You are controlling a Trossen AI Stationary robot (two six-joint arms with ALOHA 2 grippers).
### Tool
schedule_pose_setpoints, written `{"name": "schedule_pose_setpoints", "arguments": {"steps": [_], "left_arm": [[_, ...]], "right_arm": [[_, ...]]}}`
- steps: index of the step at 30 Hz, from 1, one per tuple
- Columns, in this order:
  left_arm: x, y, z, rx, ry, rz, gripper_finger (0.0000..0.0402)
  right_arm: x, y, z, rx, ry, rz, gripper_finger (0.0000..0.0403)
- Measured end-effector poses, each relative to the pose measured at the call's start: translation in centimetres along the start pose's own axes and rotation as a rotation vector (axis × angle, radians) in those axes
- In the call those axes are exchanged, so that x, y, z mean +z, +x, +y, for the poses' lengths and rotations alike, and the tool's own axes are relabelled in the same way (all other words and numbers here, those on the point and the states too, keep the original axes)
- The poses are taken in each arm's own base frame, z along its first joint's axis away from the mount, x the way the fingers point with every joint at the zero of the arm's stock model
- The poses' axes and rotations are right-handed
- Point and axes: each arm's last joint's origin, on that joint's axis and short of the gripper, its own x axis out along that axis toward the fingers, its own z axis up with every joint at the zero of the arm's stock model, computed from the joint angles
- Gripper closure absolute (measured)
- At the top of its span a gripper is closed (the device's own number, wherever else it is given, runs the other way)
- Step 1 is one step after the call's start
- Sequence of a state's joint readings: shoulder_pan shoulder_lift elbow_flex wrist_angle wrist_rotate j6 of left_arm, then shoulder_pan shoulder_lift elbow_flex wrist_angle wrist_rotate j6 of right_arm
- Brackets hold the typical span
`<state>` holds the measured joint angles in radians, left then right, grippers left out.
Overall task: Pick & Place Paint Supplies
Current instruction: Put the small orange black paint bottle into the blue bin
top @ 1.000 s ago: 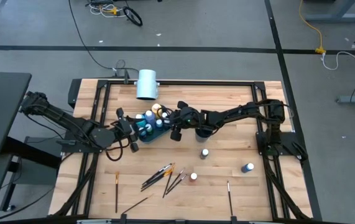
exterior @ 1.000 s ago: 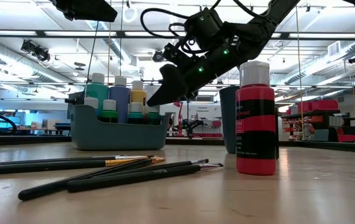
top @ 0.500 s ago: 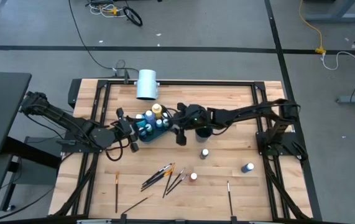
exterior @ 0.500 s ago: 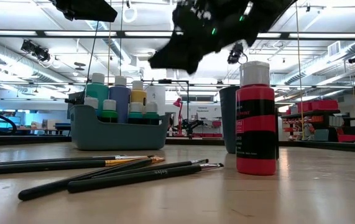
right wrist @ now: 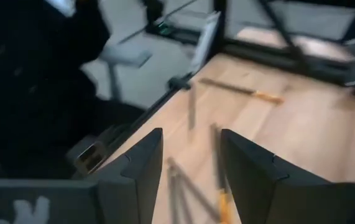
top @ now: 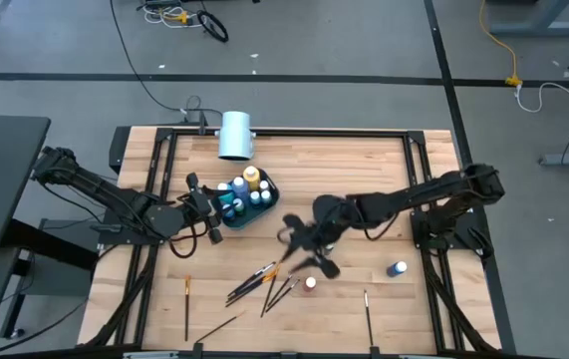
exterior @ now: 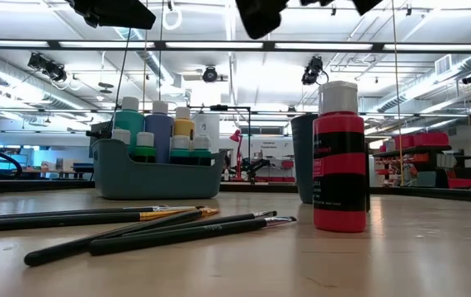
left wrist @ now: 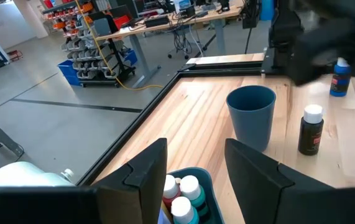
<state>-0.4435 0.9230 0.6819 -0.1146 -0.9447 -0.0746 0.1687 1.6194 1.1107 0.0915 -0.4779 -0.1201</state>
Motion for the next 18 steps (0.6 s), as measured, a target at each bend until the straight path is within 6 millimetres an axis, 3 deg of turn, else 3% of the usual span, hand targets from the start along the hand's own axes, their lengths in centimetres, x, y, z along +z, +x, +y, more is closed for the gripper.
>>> {"name": "schedule_pose_setpoints", "arguments": {"steps": [9, 18], "left_arm": [[0.0, 0.0, 0.0, 0.000, 0.000, 0.000, 0.0231], [0.0, 0.0, 0.0, 0.000, -0.001, 0.000, 0.0231]], "right_arm": [[-2.6, 1.5, 4.3, 0.130, -0.134, 0.210, 0.0238], [-5.8, 1.7, 4.3, 0.015, -0.205, 0.238, 0.0238]]}}
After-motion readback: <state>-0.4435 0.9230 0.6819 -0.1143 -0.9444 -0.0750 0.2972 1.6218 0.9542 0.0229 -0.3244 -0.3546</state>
